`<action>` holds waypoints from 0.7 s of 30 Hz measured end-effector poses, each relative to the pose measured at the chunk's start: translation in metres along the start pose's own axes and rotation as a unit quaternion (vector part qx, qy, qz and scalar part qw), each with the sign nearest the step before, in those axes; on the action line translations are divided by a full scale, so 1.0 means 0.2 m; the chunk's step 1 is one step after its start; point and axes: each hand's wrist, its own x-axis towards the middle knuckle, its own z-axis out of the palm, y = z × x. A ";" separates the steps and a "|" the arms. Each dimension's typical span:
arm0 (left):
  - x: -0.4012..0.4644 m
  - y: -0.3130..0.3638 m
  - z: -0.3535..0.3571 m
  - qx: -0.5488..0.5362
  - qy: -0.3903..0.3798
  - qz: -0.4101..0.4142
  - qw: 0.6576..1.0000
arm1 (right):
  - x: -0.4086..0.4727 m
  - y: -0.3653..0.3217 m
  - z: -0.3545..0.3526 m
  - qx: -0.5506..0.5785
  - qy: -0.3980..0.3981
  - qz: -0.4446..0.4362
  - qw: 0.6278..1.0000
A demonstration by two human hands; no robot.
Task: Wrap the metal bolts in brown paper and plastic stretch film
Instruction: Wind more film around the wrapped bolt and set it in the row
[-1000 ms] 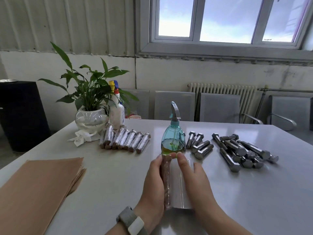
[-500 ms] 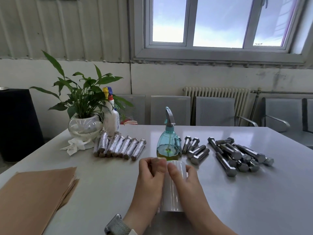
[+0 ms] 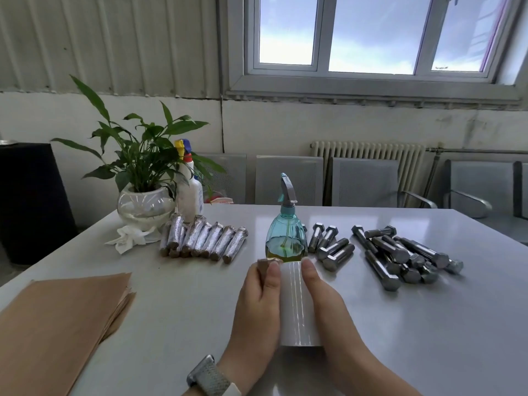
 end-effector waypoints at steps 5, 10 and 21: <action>0.03 0.00 -0.02 0.055 0.016 -0.008 0.998 | 0.00 0.00 0.00 -0.006 -0.005 0.024 1.000; 0.07 0.00 -0.02 0.015 0.025 -0.067 0.997 | 0.00 -0.01 0.02 -0.037 0.020 -0.019 0.999; 0.02 0.04 -0.01 -0.270 -0.071 -0.193 0.941 | 0.01 0.00 0.00 -0.131 0.107 -0.065 0.983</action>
